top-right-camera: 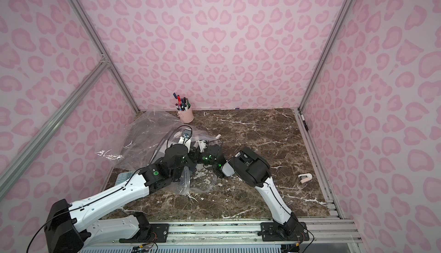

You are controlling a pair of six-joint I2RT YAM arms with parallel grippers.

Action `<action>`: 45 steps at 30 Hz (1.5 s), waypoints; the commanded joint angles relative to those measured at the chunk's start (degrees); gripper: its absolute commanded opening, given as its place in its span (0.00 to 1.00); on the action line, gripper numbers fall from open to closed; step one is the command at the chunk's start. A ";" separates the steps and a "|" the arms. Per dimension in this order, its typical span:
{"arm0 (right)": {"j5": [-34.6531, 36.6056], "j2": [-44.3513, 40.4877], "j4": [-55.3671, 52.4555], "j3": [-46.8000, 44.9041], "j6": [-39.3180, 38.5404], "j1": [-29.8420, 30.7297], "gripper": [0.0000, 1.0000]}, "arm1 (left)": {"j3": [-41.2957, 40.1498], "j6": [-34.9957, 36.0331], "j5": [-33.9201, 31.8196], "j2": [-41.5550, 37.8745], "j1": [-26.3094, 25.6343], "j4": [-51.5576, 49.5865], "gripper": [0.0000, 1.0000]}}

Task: Take the blanket out of the vacuum bag
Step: Take out the blanket from the vacuum bag.

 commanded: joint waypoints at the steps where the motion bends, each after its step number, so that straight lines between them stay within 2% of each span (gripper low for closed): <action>1: -1.16 0.95 1.76 1.12 1.27 0.03 0.32 | -0.09 -0.07 -0.23 -0.38 0.09 0.75 0.04; 3: -1.21 0.46 1.92 0.54 1.19 0.05 0.06 | -0.13 -0.05 -0.58 -0.35 -0.01 0.80 0.04; 4: -1.07 0.00 1.92 -0.19 1.01 0.03 0.00 | -0.16 -0.05 -0.81 -0.36 0.03 0.84 0.04; 10: -0.05 -6.18 -0.89 -5.43 -2.12 -0.23 0.00 | 0.65 -1.34 -3.06 0.77 0.29 1.82 0.04; 14: -0.55 -9.56 -3.98 -6.85 -3.65 0.23 0.00 | 2.51 -1.31 -1.85 3.04 0.93 3.46 0.04; 21: -0.75 -10.82 -8.96 -6.55 -6.54 1.43 0.00 | 6.87 1.83 -1.45 7.42 1.66 7.23 0.04; 27: 0.08 -13.25 -9.58 -9.49 -7.38 2.14 0.00 | 12.56 3.99 -2.14 11.79 4.84 5.34 0.04; 31: 1.21 -17.68 -12.17 -12.00 -9.67 2.27 0.00 | 10.44 2.91 -1.04 10.07 6.21 5.16 0.04; 35: 3.13 -21.70 -20.68 -11.55 -15.61 3.56 0.00 | 8.21 0.38 0.42 8.61 7.39 4.13 0.04; 41: 5.12 -25.66 -22.70 -14.85 -18.65 5.24 0.00 | 6.69 -0.88 0.50 7.61 8.28 2.91 0.04; 45: 9.18 -30.30 -32.03 -15.41 -23.53 6.85 0.00 | 6.50 -0.59 -0.66 7.44 8.83 2.89 0.04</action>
